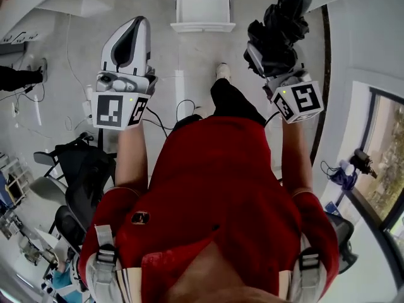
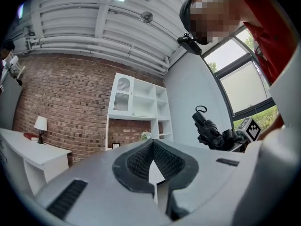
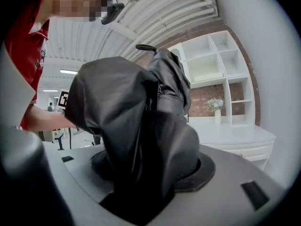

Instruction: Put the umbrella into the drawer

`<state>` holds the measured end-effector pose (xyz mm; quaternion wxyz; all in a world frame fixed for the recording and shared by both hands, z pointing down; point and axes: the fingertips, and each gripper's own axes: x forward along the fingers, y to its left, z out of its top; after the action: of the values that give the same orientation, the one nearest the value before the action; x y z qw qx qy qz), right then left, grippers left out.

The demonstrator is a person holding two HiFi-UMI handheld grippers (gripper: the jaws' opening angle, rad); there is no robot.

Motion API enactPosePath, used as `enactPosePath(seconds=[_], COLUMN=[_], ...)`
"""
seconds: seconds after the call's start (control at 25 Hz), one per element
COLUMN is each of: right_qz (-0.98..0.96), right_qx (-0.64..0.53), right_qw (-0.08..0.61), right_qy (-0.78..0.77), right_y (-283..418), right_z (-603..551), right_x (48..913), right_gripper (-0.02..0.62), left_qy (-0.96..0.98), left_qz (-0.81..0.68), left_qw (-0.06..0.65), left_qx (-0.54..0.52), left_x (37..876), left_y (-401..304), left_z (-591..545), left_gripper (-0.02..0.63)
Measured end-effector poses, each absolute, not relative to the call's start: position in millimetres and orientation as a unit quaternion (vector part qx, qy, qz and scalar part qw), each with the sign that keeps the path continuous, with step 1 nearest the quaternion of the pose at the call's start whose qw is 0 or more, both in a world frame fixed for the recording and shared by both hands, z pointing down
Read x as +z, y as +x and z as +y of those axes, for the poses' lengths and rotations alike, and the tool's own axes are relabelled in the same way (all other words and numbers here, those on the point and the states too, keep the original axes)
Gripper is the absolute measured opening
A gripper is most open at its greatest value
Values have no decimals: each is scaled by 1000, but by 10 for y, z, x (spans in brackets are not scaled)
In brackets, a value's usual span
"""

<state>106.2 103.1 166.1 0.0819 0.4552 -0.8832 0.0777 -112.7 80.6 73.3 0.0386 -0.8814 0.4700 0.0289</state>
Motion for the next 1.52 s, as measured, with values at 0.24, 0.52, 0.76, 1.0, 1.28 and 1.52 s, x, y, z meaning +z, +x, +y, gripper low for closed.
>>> enactPosePath(seconds=[0.24, 0.52, 0.76, 1.0, 1.28, 1.52], right_qz=[-892, -911, -915, -911, -898, -884], right_qx=[68, 73, 90, 100, 119, 112], right_qw=[127, 169, 210, 276, 349, 407], right_qy=[428, 370, 332, 290, 242, 198], right_y=[1338, 1378, 1368, 1278, 1143, 1023], right_z=[290, -368, -702, -1033, -1457, -1738], right_x=[1984, 2424, 2892, 3517, 4464, 5301], right_gripper=[273, 273, 273, 273, 272, 272], left_qy=[-868, -854, -848, -844, -840, -841], left_qz=[495, 519, 529, 536, 539, 537], left_qw=[33, 24, 10, -15, -43, -51], left_qx=[12, 1, -13, -23, -31, -40], left_x=[843, 1017, 1278, 1659, 2218, 2710], left_y=[-862, -697, -617, -740, -899, -1008], left_z=[57, -528, -805, -1084, -1446, -1683], left_gripper=[6, 6, 6, 6, 6, 6])
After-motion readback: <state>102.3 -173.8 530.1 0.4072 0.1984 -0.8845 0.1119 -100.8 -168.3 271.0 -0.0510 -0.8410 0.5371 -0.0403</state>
